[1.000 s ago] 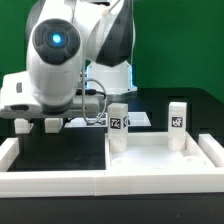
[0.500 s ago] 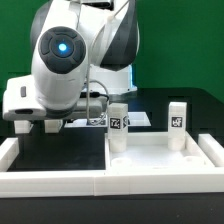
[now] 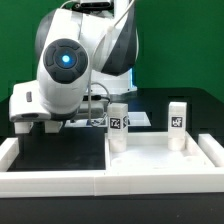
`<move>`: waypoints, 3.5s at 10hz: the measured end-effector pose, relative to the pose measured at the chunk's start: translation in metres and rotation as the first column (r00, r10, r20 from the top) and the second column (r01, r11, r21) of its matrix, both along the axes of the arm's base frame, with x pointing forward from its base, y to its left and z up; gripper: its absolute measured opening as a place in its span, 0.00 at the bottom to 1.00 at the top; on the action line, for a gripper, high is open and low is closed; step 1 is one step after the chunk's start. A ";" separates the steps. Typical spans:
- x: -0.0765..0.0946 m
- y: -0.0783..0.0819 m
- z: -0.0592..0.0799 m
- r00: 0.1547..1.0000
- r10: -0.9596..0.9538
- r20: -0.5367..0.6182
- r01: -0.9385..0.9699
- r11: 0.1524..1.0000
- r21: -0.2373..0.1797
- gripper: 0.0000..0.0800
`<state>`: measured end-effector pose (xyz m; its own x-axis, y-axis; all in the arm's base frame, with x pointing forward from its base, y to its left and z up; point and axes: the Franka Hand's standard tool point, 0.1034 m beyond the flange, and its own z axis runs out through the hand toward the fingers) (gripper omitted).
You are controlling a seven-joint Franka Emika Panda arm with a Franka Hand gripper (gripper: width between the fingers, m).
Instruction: Assemble square table
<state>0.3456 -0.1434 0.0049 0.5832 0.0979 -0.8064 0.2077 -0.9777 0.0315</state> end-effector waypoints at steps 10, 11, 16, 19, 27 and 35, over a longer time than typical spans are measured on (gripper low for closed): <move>0.007 0.010 0.001 1.000 0.032 0.002 -0.032 0.999 0.005 0.36; 0.014 0.015 0.009 0.999 0.044 0.013 -0.044 0.999 0.007 0.36; 0.048 0.035 0.051 0.990 0.077 0.117 -0.080 0.997 0.016 0.36; 0.060 0.036 0.048 0.946 0.099 0.309 -0.119 0.992 0.046 0.36; 0.117 0.028 0.086 0.707 0.099 0.700 -0.216 0.973 0.080 0.36; 0.197 0.063 0.112 0.643 -0.124 0.755 -0.011 0.985 0.171 0.36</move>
Offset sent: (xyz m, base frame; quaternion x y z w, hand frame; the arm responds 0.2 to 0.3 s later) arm 0.0000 0.0000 0.0000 0.0000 0.0000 0.0000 1.0000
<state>0.5423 -0.0803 0.1168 0.9914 0.1200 -0.0527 0.1206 -0.9927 0.0093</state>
